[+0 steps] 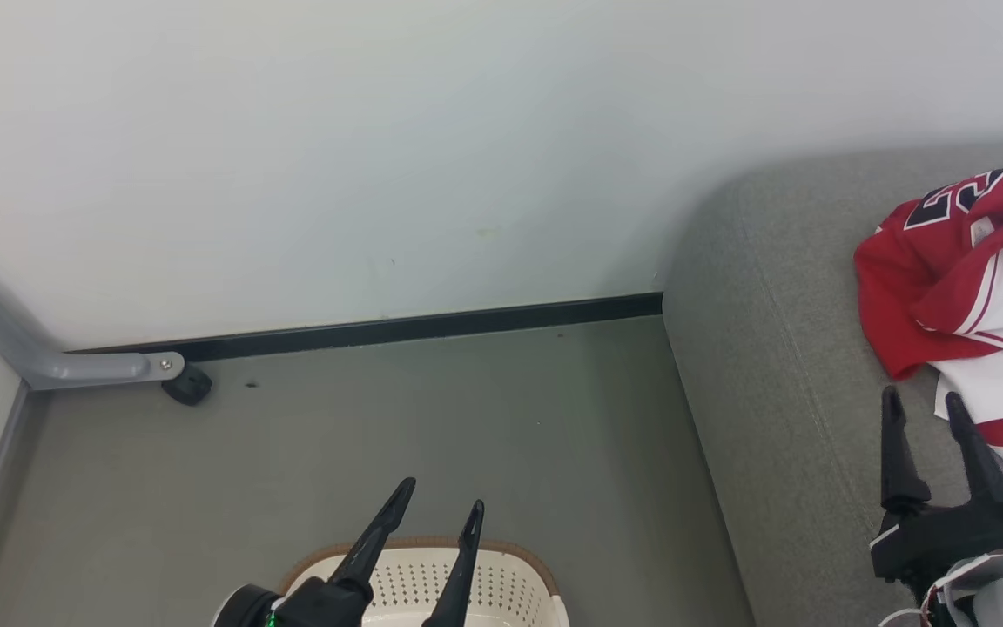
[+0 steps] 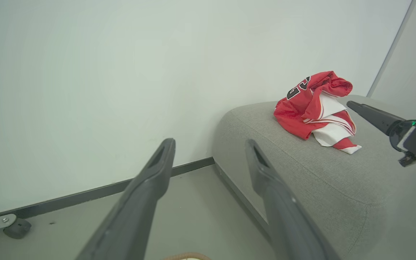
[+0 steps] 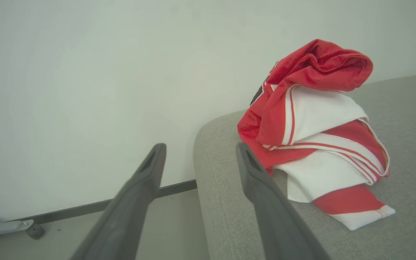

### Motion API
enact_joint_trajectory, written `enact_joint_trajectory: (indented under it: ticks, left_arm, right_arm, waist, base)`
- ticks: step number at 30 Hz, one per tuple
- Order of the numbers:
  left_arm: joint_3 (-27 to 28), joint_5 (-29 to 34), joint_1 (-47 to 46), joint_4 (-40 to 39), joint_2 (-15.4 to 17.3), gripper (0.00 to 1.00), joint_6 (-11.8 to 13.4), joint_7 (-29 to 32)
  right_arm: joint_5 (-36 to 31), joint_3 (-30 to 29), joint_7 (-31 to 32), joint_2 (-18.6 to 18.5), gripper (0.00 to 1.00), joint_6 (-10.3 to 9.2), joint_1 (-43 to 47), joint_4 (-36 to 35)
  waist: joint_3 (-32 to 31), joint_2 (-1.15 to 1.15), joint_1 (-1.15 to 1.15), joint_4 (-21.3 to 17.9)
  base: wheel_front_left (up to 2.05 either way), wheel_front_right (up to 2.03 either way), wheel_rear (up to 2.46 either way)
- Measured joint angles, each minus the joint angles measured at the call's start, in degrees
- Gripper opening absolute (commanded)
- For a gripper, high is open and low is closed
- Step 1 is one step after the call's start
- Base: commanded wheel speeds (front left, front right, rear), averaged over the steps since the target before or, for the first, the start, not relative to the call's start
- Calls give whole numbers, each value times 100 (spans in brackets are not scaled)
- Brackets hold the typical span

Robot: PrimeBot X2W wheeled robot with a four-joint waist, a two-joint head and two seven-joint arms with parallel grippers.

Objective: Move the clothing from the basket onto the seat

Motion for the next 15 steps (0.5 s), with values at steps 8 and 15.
enact_joint_trajectory:
  ticks: [8, 15]
  left_arm:
    - [322, 8, 306, 7, 100, 100, 146, -42]
    - [810, 19, 682, 1, 182, 100, 200, -42]
  right_arm:
    - [-83, 230, 0, 104, 100, 25, 677, -591]
    - [-245, 457, 0, 196, 100, 24, 1142, -1141]
  waist:
    - [-450, 0, 0, 95]
    - [-673, 0, 0, 201]
  base:
    - [0, 0, 0]
    - [0, 0, 0]
